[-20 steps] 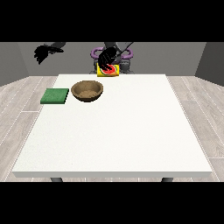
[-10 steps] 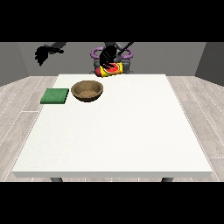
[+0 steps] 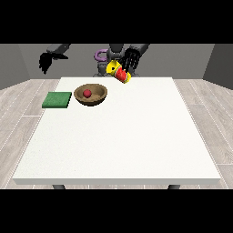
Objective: Pick the cup and pour the ball into the bowl, then pick the bowl and place it on the pad
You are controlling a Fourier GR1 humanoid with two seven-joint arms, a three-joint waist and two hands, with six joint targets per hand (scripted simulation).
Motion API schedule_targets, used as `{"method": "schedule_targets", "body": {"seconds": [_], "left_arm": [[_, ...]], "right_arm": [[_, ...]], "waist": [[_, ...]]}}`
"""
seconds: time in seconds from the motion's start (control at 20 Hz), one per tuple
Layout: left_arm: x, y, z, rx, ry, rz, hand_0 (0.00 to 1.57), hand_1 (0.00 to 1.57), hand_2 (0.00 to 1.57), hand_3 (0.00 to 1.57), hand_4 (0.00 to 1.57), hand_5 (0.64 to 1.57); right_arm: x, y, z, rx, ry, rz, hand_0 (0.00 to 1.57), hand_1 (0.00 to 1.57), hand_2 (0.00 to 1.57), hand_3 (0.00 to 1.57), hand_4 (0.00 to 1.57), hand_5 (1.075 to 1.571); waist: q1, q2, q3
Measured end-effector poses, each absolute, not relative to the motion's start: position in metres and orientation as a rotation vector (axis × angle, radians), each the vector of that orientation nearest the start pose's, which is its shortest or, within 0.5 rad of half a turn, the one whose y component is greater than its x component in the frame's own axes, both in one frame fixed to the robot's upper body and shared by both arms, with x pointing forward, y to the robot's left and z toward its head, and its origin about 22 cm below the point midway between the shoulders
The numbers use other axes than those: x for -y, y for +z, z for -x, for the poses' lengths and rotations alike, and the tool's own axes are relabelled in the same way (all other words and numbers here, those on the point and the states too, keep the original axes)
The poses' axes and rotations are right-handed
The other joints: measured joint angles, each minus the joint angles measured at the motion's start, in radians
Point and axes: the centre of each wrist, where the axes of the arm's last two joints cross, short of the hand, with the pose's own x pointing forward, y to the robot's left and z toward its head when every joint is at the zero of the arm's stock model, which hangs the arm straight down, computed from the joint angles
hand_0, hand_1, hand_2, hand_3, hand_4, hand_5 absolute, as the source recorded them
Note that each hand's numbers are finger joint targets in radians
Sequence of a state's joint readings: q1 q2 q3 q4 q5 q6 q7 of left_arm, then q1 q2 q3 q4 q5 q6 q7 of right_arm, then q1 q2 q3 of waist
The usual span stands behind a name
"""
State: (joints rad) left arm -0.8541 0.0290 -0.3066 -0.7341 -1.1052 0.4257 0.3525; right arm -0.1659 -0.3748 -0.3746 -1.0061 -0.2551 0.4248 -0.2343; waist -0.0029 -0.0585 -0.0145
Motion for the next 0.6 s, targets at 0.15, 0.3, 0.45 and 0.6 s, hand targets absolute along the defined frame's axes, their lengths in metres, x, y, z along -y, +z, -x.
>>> {"method": "schedule_targets", "body": {"seconds": [0.15,0.3,0.45,0.6], "left_arm": [[-0.101,0.04,-0.387,1.579,-0.695,-0.948,0.0,0.0,0.0,0.0,0.0,1.55],[-0.113,0.038,-0.377,1.615,-0.47,-0.743,0.0,0.0,0.0,0.0,0.0,1.56],[-0.124,0.035,-0.366,1.679,-0.342,-0.532,0.0,0.0,0.0,0.0,0.0,1.565],[-0.133,0.027,-0.352,1.738,-0.283,-0.348,0.0,0.0,0.0,0.0,0.0,1.564]], "right_arm": [[0.402,-0.027,-0.261,1.578,-0.074,-0.051,0.0,0.0,0.0,0.0,0.3,1.568],[0.382,-0.024,-0.275,1.605,-0.072,-0.066,0.0,0.0,0.0,0.0,0.3,1.571],[0.364,-0.023,-0.285,1.618,-0.087,-0.05,0.0,0.0,0.0,0.0,0.21,1.571],[0.343,-0.029,-0.292,1.621,-0.129,-0.028,0.0,0.0,0.0,0.0,0.31,1.57]], "waist": [[-0.011,0.059,-0.0059],[-0.011,0.106,-0.006],[0.016,0.136,-0.0008],[0.061,0.157,0.005]]}}
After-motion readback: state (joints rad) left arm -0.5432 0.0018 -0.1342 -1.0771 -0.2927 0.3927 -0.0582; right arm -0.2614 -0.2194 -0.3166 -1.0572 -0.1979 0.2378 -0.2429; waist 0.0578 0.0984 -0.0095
